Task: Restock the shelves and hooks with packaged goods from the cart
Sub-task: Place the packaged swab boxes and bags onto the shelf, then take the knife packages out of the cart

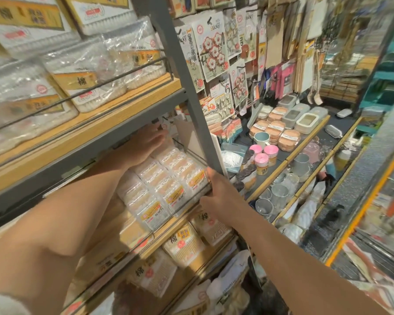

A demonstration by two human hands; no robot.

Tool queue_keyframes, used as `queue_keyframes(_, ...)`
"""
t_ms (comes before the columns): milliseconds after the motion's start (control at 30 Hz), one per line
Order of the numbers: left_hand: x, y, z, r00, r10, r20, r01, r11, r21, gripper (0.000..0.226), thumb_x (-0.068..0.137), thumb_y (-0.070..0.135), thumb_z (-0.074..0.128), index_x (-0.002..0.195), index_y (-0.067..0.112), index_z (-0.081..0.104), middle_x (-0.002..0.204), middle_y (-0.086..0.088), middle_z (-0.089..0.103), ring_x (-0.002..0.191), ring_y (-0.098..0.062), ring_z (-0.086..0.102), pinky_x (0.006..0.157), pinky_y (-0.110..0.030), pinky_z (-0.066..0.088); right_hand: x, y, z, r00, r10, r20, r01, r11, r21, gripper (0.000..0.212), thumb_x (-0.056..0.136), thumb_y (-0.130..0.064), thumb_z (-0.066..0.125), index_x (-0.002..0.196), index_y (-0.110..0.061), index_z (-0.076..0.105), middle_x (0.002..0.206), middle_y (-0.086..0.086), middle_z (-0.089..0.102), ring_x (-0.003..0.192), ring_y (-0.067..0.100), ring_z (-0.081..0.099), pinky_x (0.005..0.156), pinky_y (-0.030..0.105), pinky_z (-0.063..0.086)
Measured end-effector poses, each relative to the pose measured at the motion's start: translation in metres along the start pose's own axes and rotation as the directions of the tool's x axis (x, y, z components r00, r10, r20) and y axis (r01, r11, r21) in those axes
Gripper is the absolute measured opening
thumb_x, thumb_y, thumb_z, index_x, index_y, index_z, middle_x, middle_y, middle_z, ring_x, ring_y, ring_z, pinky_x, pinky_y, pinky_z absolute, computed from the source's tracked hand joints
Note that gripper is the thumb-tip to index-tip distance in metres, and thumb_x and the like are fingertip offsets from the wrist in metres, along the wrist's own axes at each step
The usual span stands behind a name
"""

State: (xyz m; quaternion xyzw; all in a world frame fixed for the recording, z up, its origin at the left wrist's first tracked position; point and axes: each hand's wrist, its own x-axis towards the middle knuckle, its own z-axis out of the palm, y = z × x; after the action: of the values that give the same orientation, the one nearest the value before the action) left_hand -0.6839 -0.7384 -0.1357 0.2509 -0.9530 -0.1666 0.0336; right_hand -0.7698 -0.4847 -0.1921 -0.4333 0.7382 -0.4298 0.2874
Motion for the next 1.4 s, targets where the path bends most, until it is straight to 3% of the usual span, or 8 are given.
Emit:
queue_keyframes(133,-0.048,0.035,0.007,0.998,-0.057,-0.001,0.056,0.983,-0.177,0.052,0.106,0.042,0.015,0.149,0.020,0.036,0.146,0.010,0.033,0.134,-0.007,0.028,0.112,-0.026,0.016,-0.018,0.004,-0.002,0.996,0.022,-0.090,-0.021,1.000,0.016,0.072,0.089,-0.008,0.053,0.154,-0.010,0.021,0.138,0.010,0.049,0.122,0.019,0.050,0.081,0.020,0.037)
queue_keyframes(233,-0.076,0.044,0.020,0.995,0.017,-0.099,-0.029,0.992,-0.124,0.060,0.099,0.057,0.008,0.144,0.033,0.040,0.157,0.005,0.030,0.144,-0.012,0.023,0.120,-0.034,0.012,-0.029,0.009,-0.009,0.991,0.014,-0.131,-0.006,0.998,0.066,0.063,0.087,-0.002,0.054,0.145,-0.006,0.032,0.100,0.005,0.055,0.080,0.006,0.056,0.061,0.018,0.049)
queue_keyframes(433,-0.121,0.131,0.070,0.982,0.070,-0.175,-0.095,0.986,-0.140,0.081,0.081,0.065,0.011,0.134,0.024,0.057,0.152,-0.005,0.041,0.148,-0.026,0.017,0.121,-0.043,0.006,-0.105,0.039,-0.052,0.984,0.124,-0.125,-0.091,0.966,0.242,0.072,0.094,-0.023,0.062,0.153,-0.020,0.021,0.145,0.002,0.040,0.133,0.018,0.042,0.111,0.035,0.035)
queue_keyframes(700,-0.140,0.306,0.177,0.965,0.256,0.064,-0.223,0.922,-0.315,0.068,0.087,0.056,0.040,0.117,0.002,0.068,0.120,-0.015,0.065,0.118,-0.026,0.055,0.101,-0.024,0.030,-0.251,0.118,-0.149,0.922,0.355,-0.155,-0.275,0.882,0.382,0.090,0.071,-0.031,0.067,0.150,-0.011,0.029,0.126,0.005,0.044,0.108,0.014,0.045,0.078,0.022,0.039)
queue_keyframes(867,-0.147,0.385,0.259,0.931,0.145,0.334,0.067,0.834,-0.548,0.027,0.098,0.019,0.052,0.113,0.001,0.064,0.101,-0.002,0.068,0.088,-0.003,0.064,0.081,-0.009,0.044,-0.323,0.188,-0.196,0.848,0.480,-0.223,-0.405,0.860,0.311,0.062,0.086,-0.033,0.068,0.140,-0.012,0.046,0.104,0.000,0.053,0.090,0.012,0.052,0.076,0.025,0.041)
queue_keyframes(1000,-0.140,0.421,0.317,0.880,0.209,0.427,0.040,0.863,-0.503,0.036,0.093,0.045,0.056,0.115,0.020,0.067,0.110,0.001,0.067,0.107,-0.017,0.062,0.094,-0.034,0.045,-0.355,0.243,-0.215,0.778,0.591,-0.215,-0.539,0.803,0.255,0.037,0.094,-0.033,0.061,0.127,-0.019,0.051,0.106,-0.005,0.056,0.100,0.017,0.056,0.091,0.040,0.046)
queue_keyframes(1200,-0.123,0.432,0.384,0.756,0.115,0.645,0.238,0.869,-0.434,0.039,0.101,0.041,0.045,0.133,0.021,0.056,0.128,0.003,0.056,0.109,-0.013,0.051,0.095,-0.028,0.037,-0.359,0.316,-0.213,0.690,0.714,-0.117,-0.683,0.696,0.222,0.043,0.097,-0.030,0.059,0.133,-0.007,0.054,0.125,0.004,0.058,0.115,0.022,0.055,0.094,0.031,0.041)
queue_keyframes(1400,-0.081,0.404,0.454,0.607,-0.061,0.792,0.568,0.731,-0.379,0.032,0.098,0.043,0.050,0.121,0.023,0.057,0.122,-0.001,0.057,0.107,-0.018,0.053,0.089,-0.029,0.039,-0.317,0.372,-0.220,0.594,0.804,-0.023,-0.763,0.573,0.299,0.018,0.098,-0.029,0.055,0.080,-0.026,0.057,0.065,-0.014,0.053,0.065,0.010,0.052,0.061,0.023,0.039)
